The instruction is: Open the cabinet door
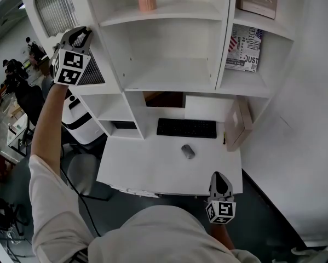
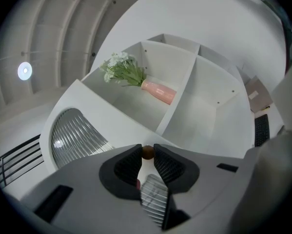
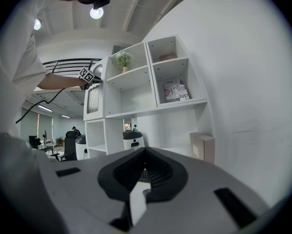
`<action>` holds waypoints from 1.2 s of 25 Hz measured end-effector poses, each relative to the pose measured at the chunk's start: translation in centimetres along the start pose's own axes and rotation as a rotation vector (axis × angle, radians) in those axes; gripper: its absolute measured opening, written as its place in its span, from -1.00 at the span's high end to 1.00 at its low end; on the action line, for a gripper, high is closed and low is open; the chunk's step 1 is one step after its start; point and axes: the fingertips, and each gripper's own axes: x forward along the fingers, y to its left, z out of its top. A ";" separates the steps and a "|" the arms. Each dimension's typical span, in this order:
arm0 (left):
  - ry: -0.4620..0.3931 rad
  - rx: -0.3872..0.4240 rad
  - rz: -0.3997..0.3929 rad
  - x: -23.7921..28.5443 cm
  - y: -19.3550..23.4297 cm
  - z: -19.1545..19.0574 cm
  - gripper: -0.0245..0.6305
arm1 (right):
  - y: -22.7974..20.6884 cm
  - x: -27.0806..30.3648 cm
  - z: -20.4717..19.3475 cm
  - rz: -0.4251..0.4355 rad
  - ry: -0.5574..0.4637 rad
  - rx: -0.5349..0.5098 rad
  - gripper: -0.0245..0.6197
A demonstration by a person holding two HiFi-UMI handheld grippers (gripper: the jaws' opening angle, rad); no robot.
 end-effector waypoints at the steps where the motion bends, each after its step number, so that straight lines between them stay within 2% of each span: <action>1: 0.005 0.003 -0.002 0.0 0.0 0.0 0.69 | 0.0 0.1 0.0 0.002 0.000 0.000 0.91; 9: 0.031 0.046 -0.029 -0.5 -0.1 0.0 0.70 | 0.3 0.8 -0.2 0.023 0.009 -0.001 0.91; 30: 0.207 0.292 -0.160 -3.5 -0.2 -0.3 0.71 | 2.0 3.4 -0.4 0.115 0.025 -0.008 0.91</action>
